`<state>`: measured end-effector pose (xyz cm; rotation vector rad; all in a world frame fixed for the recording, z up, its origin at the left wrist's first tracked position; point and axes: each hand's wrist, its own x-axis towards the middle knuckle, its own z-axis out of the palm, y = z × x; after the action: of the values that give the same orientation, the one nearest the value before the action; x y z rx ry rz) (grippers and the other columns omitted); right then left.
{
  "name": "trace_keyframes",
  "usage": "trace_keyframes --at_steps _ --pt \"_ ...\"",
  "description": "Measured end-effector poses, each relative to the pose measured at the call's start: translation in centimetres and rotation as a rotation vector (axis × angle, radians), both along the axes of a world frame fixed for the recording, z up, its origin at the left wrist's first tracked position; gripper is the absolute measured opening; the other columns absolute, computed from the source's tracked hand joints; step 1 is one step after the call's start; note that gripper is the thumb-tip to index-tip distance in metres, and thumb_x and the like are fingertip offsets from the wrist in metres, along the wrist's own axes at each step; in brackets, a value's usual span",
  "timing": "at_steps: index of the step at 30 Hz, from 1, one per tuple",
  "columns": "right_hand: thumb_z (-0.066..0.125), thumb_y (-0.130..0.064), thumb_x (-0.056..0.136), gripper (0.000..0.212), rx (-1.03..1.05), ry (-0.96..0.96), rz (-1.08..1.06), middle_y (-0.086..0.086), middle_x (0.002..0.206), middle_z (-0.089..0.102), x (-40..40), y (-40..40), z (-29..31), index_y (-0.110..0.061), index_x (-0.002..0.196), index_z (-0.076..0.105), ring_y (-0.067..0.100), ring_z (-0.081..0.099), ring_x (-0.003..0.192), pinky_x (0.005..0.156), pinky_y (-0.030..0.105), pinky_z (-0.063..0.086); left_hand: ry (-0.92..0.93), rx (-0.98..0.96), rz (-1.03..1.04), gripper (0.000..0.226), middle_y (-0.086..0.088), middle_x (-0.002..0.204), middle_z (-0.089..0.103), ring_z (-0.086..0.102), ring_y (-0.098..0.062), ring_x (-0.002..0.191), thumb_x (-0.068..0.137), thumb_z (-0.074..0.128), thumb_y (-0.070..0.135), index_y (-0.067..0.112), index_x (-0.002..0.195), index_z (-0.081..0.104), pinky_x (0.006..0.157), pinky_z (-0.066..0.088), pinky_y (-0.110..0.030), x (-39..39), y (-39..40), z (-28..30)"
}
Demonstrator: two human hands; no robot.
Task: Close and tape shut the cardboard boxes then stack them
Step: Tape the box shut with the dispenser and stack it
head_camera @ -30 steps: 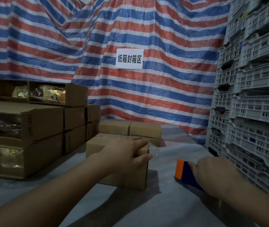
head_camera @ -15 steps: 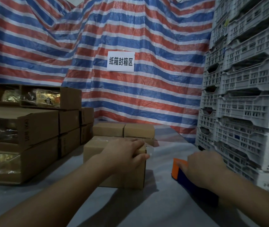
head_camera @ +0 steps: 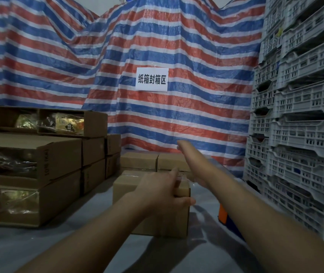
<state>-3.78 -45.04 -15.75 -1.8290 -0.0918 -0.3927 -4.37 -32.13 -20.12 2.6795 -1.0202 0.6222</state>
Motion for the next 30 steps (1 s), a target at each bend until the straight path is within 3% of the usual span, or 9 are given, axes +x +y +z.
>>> trace_keyframes --at_steps 5,9,13,16,18,20,25,28,30 --pt "0.051 -0.044 0.100 0.019 0.146 0.053 -0.087 -0.005 0.093 0.066 1.4 0.7 -4.0 -0.030 0.094 0.063 0.013 0.061 0.090 0.066 0.027 0.044 -0.037 -0.027 -0.013 0.075 0.006 0.118 0.064 0.060 -0.011 0.099 0.077 0.069 0.063 0.027 0.136 0.042 0.084 0.051 -0.031 0.0 -0.3 -0.2" --pt "0.059 -0.054 0.091 0.038 0.339 0.098 -0.071 0.007 0.114 0.068 1.3 0.1 -4.9 -0.025 0.115 0.067 0.025 0.064 0.107 0.092 0.044 0.056 -0.058 -0.067 -0.028 0.079 0.007 0.117 0.064 0.059 -0.010 0.098 0.075 0.070 0.063 0.028 0.139 0.038 0.081 0.049 -0.028 -0.1 -0.5 -0.4" --pt "0.056 -0.047 0.097 0.034 0.437 0.057 -0.033 0.010 0.115 0.070 1.0 -0.3 -5.2 -0.022 0.117 0.067 0.025 0.068 0.106 0.091 0.043 0.057 0.171 -0.353 -0.253 0.065 0.013 0.135 0.053 0.053 -0.001 0.114 0.081 0.072 0.049 0.041 0.137 0.040 0.088 0.049 -0.019 0.1 1.4 0.9" --pt "0.044 -0.049 0.102 0.035 0.374 0.010 -0.073 0.004 0.115 0.069 0.6 -0.9 -5.2 -0.026 0.117 0.066 0.021 0.063 0.110 0.092 0.040 0.052 0.047 -0.465 -0.158 0.070 0.019 0.147 0.038 0.040 0.003 0.126 0.081 0.058 0.066 0.045 0.142 0.033 0.098 0.043 -0.025 0.6 4.8 0.8" --pt "0.036 -0.055 0.104 0.041 0.306 -0.022 -0.126 -0.003 0.118 0.067 -0.2 -1.3 -5.2 -0.030 0.122 0.063 0.015 0.059 0.112 0.086 0.033 0.045 0.067 -0.625 -0.106 0.070 0.030 0.135 0.044 0.046 0.007 0.121 0.076 0.053 0.077 0.048 0.137 0.037 0.095 0.050 -0.026 1.1 7.1 -0.1" --pt "0.033 -0.060 0.103 0.044 0.240 -0.006 -0.159 -0.010 0.127 0.057 -1.2 -1.5 -5.8 -0.036 0.132 0.054 0.012 0.052 0.116 0.092 0.034 0.039 0.216 -0.872 -0.122 0.057 0.046 0.111 0.051 0.053 0.016 0.104 0.070 0.054 0.080 0.056 0.121 0.043 0.075 0.049 -0.009 1.2 8.9 -1.1" --pt "0.047 -0.069 0.086 0.040 0.157 0.152 -0.061 -0.022 0.106 0.053 -3.9 0.1 -9.1 -0.060 0.123 0.032 0.000 0.053 0.091 0.074 0.030 0.045 0.610 -1.036 -0.075 0.076 0.011 0.136 0.048 0.052 -0.006 0.114 0.077 0.058 0.065 0.036 0.144 0.038 0.086 0.044 -0.024 2.0 10.5 -4.9" --pt "0.074 -0.042 0.086 0.076 0.103 0.196 0.000 -0.011 0.125 0.056 -4.3 0.8 -10.3 -0.048 0.144 0.026 0.013 0.056 0.112 0.095 0.040 0.049 0.735 -1.182 -0.175 0.049 0.009 0.117 0.064 0.063 0.001 0.089 0.082 0.068 0.040 0.037 0.129 0.053 0.060 0.051 -0.012 1.2 9.7 -5.6" --pt "0.076 -0.025 0.088 0.077 0.052 0.182 -0.024 -0.006 0.132 0.055 -4.3 0.7 -10.0 -0.039 0.148 0.030 0.019 0.053 0.123 0.108 0.048 0.044 0.719 -1.211 -0.155 0.040 0.010 0.111 0.064 0.062 -0.004 0.093 0.087 0.067 0.036 0.037 0.125 0.055 0.062 0.052 -0.018 0.9 9.0 -5.5"
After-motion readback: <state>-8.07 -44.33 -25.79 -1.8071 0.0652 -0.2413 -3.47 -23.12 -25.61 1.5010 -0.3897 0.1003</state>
